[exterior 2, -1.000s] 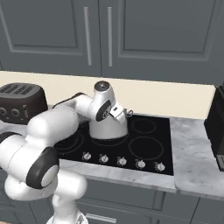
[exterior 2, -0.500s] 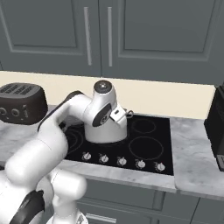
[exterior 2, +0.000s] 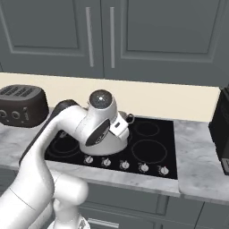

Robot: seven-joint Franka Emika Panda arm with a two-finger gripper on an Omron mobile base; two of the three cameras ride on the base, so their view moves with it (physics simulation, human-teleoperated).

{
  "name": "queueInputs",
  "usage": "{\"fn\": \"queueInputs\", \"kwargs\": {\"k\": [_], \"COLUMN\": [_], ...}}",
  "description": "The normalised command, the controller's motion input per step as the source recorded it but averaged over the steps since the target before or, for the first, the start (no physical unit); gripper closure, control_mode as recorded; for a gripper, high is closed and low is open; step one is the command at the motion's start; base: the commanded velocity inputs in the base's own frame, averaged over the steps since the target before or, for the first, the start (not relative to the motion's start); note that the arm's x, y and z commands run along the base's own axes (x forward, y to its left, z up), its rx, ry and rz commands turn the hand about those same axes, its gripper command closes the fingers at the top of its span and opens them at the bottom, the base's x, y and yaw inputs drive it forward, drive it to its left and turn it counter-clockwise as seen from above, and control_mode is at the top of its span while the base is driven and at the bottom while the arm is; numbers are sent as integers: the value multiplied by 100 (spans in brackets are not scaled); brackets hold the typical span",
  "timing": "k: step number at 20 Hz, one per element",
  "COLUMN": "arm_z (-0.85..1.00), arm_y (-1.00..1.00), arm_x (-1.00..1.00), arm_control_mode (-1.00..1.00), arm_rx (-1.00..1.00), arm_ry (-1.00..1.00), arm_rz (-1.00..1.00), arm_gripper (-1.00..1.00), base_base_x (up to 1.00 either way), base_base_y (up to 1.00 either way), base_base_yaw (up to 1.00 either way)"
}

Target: Move the pot and pan from the stove into the sink.

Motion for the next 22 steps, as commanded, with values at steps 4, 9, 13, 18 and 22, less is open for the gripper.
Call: {"fn": "queueInputs", "kwargs": {"k": [4,9,13,18,22], "arm_z": [22,6,21,56,30], "arm_y": [0,0,0,0,0], "arm_x": [-83,-68,-58,-44,-40], "arm_control_mode": [-100,-100,-100,-100,-100], "arm_rx": [1,5,12,11,10], "arm_ry": [-15,-17,-19,-19,-18], "arm_rz": [12,16,15,16,18], "arm_gripper": [100,100,100,100,100], "base_base_x": [0,0,0,0,0], "base_base_y": [0,0,0,0,0], "base_base_yaw": [0,0,0,0,0]}}
